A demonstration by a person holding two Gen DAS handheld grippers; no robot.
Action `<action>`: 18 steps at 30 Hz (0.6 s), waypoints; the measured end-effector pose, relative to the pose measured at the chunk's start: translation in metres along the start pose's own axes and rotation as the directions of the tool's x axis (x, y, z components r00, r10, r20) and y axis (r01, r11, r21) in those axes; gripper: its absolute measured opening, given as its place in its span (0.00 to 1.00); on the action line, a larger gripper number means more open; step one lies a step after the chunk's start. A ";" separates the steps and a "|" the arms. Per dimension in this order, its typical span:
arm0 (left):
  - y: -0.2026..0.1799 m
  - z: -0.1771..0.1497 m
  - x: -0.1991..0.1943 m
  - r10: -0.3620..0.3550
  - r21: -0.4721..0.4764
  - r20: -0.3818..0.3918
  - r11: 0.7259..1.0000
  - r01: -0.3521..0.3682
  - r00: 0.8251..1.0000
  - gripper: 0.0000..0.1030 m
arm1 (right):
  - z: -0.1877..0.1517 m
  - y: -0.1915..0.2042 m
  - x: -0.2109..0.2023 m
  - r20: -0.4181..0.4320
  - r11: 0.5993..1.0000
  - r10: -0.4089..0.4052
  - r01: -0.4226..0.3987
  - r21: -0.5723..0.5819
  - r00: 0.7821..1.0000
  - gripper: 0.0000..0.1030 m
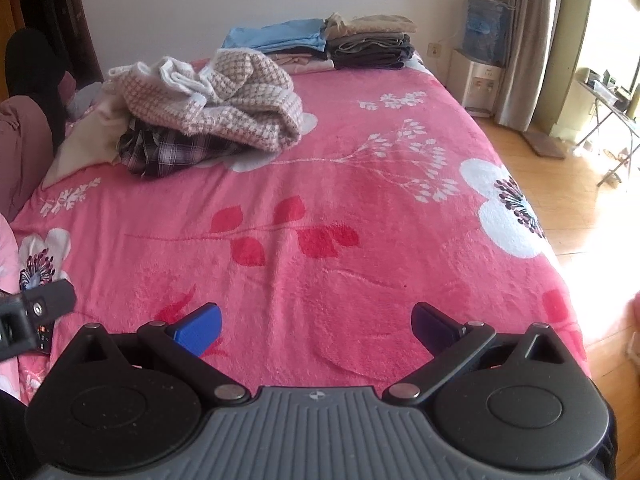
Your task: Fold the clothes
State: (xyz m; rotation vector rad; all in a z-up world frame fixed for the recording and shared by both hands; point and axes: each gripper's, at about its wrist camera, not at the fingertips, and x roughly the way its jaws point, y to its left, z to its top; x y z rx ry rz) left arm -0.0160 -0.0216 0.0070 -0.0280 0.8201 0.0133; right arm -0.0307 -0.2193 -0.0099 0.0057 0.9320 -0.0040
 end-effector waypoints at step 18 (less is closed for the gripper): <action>0.000 -0.002 -0.002 0.000 -0.025 -0.026 1.000 0.000 1.000 1.00 | -0.002 0.002 -0.007 0.025 1.000 0.013 -0.013 -0.001 1.000 1.00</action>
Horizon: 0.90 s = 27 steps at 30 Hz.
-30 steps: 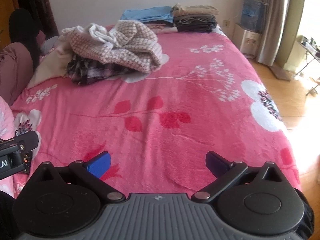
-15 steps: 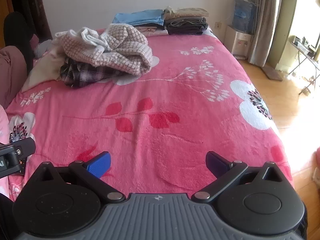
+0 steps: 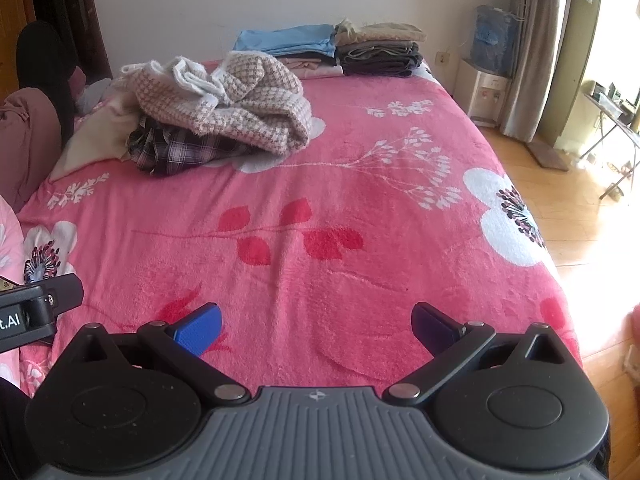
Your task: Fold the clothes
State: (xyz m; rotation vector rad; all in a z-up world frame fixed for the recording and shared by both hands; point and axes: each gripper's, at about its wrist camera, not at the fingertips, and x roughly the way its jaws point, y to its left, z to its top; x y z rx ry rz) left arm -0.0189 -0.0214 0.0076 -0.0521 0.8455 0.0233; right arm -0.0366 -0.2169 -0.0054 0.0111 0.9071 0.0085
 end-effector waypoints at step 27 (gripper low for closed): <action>0.000 -0.002 0.001 0.009 0.003 0.001 1.000 -0.009 1.000 1.00 | -0.008 0.005 0.000 0.002 1.000 -0.012 0.012 0.011 1.000 1.00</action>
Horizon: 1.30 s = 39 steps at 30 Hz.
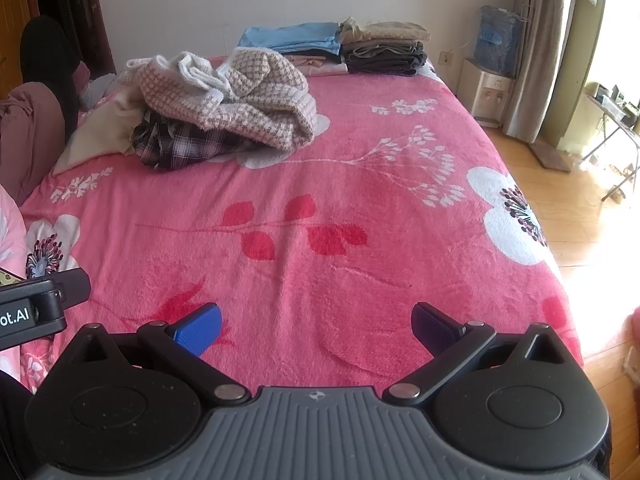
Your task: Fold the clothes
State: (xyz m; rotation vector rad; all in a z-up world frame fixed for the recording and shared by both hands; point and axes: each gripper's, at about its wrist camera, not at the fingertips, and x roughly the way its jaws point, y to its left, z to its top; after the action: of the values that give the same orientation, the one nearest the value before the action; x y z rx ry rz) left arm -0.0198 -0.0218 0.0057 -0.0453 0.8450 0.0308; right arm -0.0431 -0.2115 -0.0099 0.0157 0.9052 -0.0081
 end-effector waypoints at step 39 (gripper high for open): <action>0.030 0.165 0.148 -0.042 -0.025 0.412 0.998 0.057 0.910 1.00 | 0.168 0.013 0.115 0.424 0.969 0.203 -0.120 -0.216 0.882 1.00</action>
State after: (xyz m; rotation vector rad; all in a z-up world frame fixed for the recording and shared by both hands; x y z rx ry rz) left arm 0.2004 0.0177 0.0038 -0.0912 0.4190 0.0072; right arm 0.1600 -0.2018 0.0029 -0.0801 0.4392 0.2221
